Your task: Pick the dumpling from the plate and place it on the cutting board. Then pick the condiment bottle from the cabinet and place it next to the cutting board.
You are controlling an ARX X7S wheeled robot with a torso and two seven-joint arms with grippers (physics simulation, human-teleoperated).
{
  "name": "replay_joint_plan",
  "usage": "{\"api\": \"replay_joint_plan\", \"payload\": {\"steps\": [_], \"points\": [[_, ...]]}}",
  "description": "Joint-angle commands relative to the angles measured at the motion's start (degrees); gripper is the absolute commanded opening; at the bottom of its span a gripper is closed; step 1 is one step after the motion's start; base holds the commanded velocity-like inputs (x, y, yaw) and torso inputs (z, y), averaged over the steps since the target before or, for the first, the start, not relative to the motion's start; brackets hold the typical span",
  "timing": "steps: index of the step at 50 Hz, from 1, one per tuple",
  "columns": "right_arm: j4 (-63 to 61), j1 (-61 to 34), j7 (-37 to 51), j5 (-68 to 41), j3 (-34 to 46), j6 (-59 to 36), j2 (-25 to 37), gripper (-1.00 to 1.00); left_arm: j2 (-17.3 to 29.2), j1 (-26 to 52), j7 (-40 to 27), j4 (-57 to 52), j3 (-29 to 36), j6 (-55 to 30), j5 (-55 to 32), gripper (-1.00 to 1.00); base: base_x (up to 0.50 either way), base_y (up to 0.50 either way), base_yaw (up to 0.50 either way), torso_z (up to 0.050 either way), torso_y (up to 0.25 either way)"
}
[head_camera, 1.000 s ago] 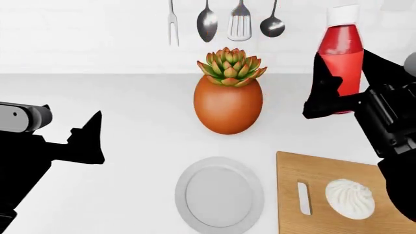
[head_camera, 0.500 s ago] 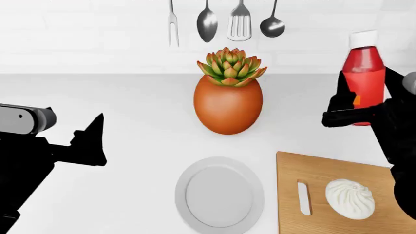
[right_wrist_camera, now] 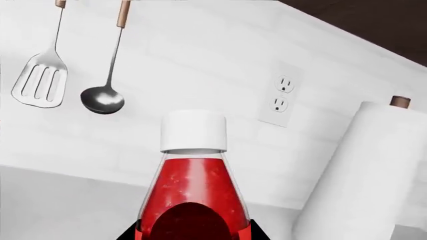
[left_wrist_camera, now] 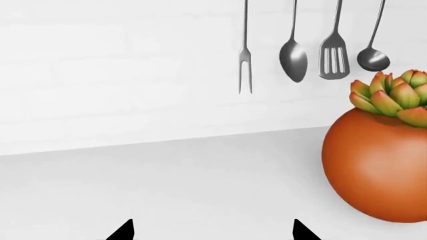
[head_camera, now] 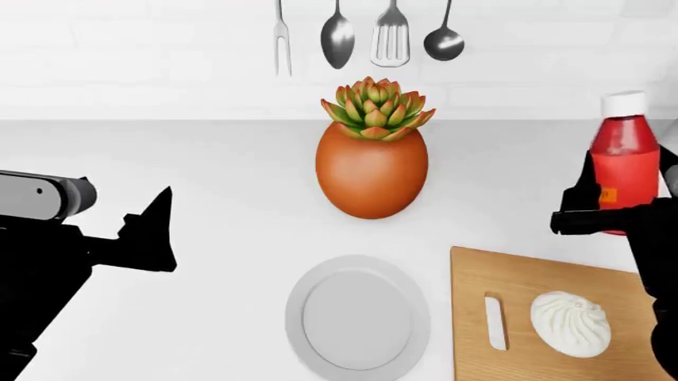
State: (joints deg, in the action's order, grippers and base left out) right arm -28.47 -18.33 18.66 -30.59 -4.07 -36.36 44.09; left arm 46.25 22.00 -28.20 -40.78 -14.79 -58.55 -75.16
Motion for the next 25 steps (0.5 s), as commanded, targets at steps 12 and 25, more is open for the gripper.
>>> {"api": "replay_joint_plan", "payload": {"steps": [12, 25], "points": [[6.57, 4.57, 0.49, 6.32, -1.07, 5.92, -0.87, -1.0, -0.13, -0.57, -0.13, 0.01, 0.72, 0.37, 0.41, 1.0, 0.0, 0.0, 0.0, 0.0, 0.001], [14.07, -2.42, -0.13, 9.62, 4.17, 6.78, -2.63, -1.0, 0.01, 0.04, -0.86, 0.17, 1.41, 0.14, 0.1, 1.0, 0.0, 0.0, 0.0, 0.0, 0.0]]}}
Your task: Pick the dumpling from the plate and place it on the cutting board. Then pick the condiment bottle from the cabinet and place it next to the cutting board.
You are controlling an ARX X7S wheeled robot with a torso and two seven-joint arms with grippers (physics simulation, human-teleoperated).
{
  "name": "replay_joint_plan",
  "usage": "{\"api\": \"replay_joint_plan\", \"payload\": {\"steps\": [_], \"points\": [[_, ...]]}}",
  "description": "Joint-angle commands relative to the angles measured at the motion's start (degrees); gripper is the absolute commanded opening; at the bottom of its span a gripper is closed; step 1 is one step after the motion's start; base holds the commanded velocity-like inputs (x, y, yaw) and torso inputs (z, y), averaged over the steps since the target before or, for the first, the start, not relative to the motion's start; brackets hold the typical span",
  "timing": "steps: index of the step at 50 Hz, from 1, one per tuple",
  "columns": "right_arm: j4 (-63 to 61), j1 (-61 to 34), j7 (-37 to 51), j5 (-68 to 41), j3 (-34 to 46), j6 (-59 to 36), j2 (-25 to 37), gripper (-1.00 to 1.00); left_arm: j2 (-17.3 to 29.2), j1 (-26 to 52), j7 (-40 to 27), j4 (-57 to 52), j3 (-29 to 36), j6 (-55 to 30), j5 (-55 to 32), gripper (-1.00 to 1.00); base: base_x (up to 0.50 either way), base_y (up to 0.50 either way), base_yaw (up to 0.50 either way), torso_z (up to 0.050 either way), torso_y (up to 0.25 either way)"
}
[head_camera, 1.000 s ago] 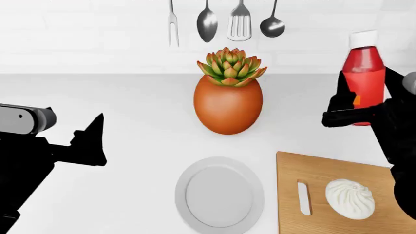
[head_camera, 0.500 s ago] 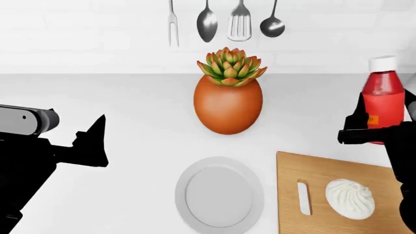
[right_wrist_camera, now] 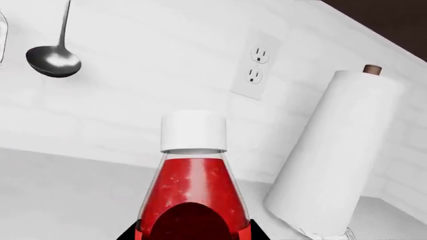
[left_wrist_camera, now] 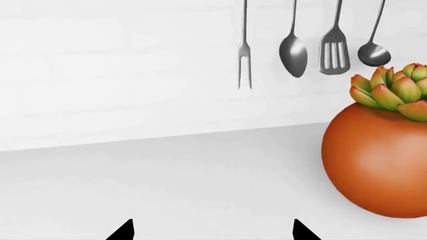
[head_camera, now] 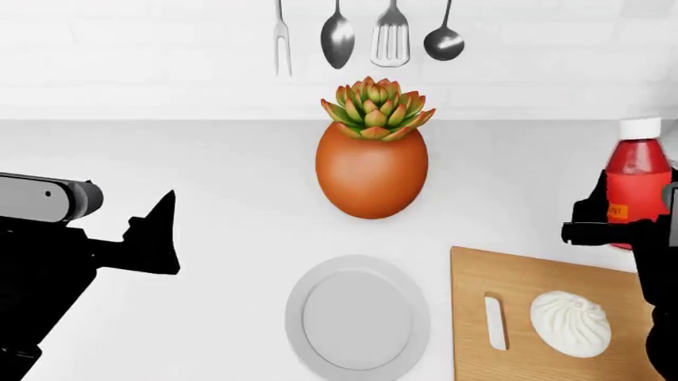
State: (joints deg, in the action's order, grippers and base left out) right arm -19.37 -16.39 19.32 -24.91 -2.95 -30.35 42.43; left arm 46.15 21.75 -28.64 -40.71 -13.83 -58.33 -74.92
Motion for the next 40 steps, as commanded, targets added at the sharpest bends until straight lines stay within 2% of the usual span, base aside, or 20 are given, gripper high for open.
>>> {"api": "replay_joint_plan", "payload": {"steps": [1, 8, 25, 40], "points": [[5.43, -4.96, -1.01, 4.09, 3.46, 0.69, -0.95, -1.0, 0.14, 0.26, -0.45, 0.1, 0.41, -0.07, -0.17, 1.0, 0.0, 0.0, 0.0, 0.0, 0.0], [7.8, -7.22, -1.58, 5.34, 5.75, 0.45, -1.31, -1.0, 0.32, -0.12, -0.45, 0.1, 0.06, 0.14, -0.27, 1.0, 0.0, 0.0, 0.0, 0.0, 0.0], [7.79, -3.93, -1.51, 5.83, 4.73, 0.93, 0.34, -1.0, 0.45, -0.22, -0.69, 0.12, 0.34, 0.33, -0.46, 1.0, 0.0, 0.0, 0.0, 0.0, 0.001], [8.78, -4.4, -0.97, 6.77, 5.97, 1.23, -0.64, -1.0, 0.44, -0.92, -0.47, 0.12, 0.33, 0.83, -0.14, 1.0, 0.0, 0.0, 0.0, 0.001, 0.001]]}}
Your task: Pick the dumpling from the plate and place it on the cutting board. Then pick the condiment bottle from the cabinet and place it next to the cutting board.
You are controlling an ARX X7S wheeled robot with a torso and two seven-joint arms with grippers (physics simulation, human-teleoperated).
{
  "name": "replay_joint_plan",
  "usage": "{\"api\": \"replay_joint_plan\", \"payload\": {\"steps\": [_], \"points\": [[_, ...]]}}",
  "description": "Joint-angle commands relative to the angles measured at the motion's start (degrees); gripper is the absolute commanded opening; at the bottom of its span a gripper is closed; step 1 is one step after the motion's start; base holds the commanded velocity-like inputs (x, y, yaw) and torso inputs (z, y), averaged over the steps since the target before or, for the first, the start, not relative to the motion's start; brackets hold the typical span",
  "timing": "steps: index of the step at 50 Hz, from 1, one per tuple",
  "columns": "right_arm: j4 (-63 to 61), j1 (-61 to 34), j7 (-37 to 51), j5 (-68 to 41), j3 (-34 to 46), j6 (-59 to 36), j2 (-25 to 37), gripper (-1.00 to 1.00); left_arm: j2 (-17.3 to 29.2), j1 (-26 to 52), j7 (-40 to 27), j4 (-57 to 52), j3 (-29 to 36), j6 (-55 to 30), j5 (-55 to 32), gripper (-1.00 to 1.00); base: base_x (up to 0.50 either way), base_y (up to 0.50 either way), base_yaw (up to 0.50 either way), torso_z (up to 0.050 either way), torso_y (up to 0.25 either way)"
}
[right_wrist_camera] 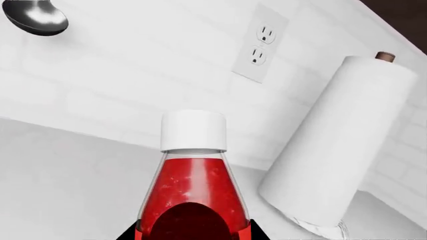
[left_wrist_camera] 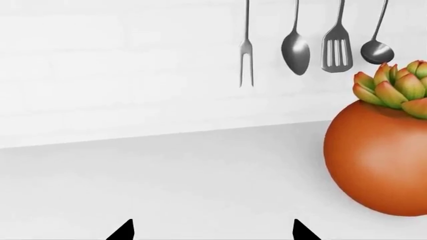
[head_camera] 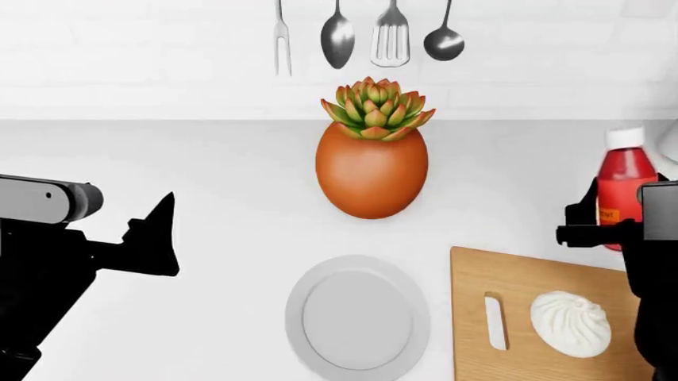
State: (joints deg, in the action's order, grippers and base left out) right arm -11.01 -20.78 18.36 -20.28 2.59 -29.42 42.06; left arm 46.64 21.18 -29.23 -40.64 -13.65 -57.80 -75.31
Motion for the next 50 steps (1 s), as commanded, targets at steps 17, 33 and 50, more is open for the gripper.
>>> {"api": "replay_joint_plan", "payload": {"steps": [17, 33, 50], "points": [[2.02, 2.16, 1.87, 3.76, 0.26, 2.69, -1.32, -1.0, -0.15, -0.43, 0.09, 0.15, 0.68, 0.62, 0.47, 1.0, 0.0, 0.0, 0.0, 0.0, 0.0], [1.62, 1.59, 1.71, 3.89, -0.45, 2.38, -0.05, -1.0, -0.07, -0.63, -0.08, 0.15, 0.81, 0.87, 0.32, 1.0, 0.0, 0.0, 0.0, 0.0, 0.001], [5.64, -5.22, 1.32, 6.57, 3.99, 1.07, -1.46, -1.0, 0.1, -1.14, -0.18, 0.12, 0.85, 1.18, 0.42, 1.0, 0.0, 0.0, 0.0, 0.0, 0.001]]}}
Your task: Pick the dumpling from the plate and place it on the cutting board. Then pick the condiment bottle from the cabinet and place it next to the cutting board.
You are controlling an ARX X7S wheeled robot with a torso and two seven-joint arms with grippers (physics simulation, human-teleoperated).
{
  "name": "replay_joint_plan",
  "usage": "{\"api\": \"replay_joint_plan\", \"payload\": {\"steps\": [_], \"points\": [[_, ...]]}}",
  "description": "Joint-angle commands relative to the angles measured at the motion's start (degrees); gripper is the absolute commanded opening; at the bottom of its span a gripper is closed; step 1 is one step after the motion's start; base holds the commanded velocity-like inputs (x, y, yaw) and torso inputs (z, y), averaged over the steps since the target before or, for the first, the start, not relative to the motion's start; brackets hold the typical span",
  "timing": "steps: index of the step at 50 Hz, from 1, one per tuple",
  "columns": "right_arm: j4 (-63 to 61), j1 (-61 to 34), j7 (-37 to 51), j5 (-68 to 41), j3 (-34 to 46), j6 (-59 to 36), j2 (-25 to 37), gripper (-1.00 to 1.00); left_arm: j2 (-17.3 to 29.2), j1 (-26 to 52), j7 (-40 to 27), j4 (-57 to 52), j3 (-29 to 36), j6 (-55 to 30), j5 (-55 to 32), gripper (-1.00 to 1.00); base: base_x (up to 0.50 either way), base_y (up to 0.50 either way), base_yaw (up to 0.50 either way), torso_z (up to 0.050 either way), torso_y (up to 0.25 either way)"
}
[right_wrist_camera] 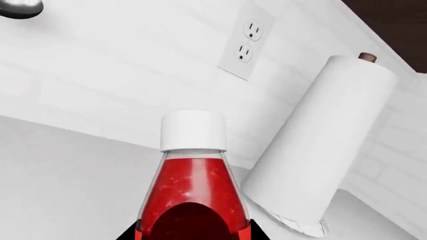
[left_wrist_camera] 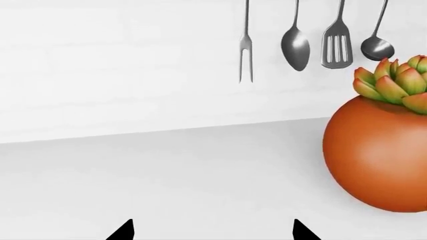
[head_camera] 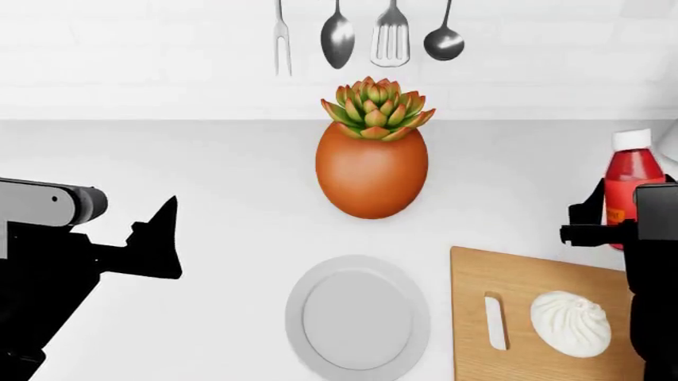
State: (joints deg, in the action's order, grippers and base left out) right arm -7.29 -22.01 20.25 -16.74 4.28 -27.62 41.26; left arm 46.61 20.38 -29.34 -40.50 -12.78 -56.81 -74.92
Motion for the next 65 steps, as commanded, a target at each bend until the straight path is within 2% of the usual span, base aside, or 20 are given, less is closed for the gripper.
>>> {"api": "replay_joint_plan", "payload": {"steps": [1, 13, 14, 51, 65], "points": [[1.98, -4.09, -0.56, 3.08, 2.42, -0.78, -0.71, -1.0, 0.14, -0.38, -0.06, 0.0, -0.05, 0.22, 0.04, 1.0, 0.0, 0.0, 0.0, 0.0, 0.0], [1.71, -2.12, -0.92, 2.3, 0.9, -0.03, 0.32, -1.0, 0.35, -0.09, -0.34, 0.06, -0.04, 0.33, -0.41, 1.0, 0.0, 0.0, 0.0, 0.001, 0.0], [1.69, -2.21, -0.85, 2.34, 0.98, -0.15, 0.23, 1.0, 0.37, -0.05, -0.37, 0.05, -0.02, 0.33, -0.45, 1.0, 0.0, 0.0, 0.0, 0.0, 0.0], [0.69, -0.79, 0.47, 2.56, 1.37, -1.25, -0.73, 1.0, 0.66, -0.91, -0.41, -0.05, -0.23, 1.24, -0.38, 1.0, 0.0, 0.0, 0.0, 0.0, 0.0], [-2.37, 4.03, 0.08, 0.37, -2.71, -0.56, 1.75, 1.0, 0.89, -1.34, -0.45, -0.12, -0.53, 1.57, -0.49, 1.0, 0.0, 0.0, 0.0, 0.0, 0.0]]}}
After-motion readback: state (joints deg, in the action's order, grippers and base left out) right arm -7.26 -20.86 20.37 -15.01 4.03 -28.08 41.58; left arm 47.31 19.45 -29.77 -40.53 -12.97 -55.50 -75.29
